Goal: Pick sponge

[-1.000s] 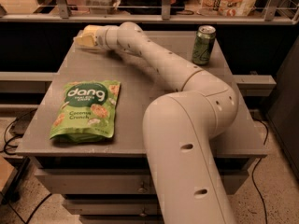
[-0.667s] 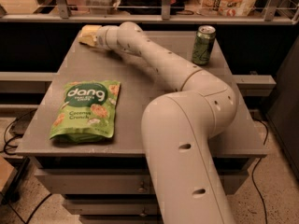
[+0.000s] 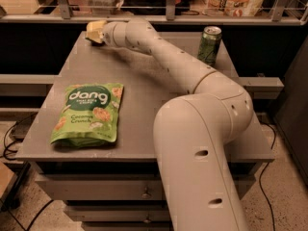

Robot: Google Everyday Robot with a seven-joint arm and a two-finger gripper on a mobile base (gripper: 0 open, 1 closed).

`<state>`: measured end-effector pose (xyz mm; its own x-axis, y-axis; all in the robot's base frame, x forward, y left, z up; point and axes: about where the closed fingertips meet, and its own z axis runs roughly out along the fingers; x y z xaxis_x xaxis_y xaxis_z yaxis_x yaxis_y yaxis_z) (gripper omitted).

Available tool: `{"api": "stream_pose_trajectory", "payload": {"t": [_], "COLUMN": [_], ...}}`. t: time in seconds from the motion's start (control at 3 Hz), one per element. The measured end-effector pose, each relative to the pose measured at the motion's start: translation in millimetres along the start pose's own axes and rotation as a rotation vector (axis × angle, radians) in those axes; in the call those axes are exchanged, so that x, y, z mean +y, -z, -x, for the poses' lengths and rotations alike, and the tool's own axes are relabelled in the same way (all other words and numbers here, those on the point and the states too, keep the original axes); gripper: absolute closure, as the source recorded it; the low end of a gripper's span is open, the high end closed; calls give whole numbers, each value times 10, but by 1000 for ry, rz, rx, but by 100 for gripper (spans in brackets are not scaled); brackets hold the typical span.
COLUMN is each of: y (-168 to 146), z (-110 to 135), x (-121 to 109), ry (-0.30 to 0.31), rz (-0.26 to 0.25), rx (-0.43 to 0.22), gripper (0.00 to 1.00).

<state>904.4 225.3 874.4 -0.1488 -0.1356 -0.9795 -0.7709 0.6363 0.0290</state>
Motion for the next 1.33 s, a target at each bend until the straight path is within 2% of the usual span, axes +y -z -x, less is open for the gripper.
{"api": "stream_pose_trajectory", "payload": {"t": [0.67, 1.0, 1.33], "y": [586, 1062, 1101], "z": [644, 970, 1028], "x": [203, 230, 293], "ry": [122, 216, 224], "rz": [121, 139, 151], "rx": [-40, -18, -16], "gripper": [100, 100, 100]}}
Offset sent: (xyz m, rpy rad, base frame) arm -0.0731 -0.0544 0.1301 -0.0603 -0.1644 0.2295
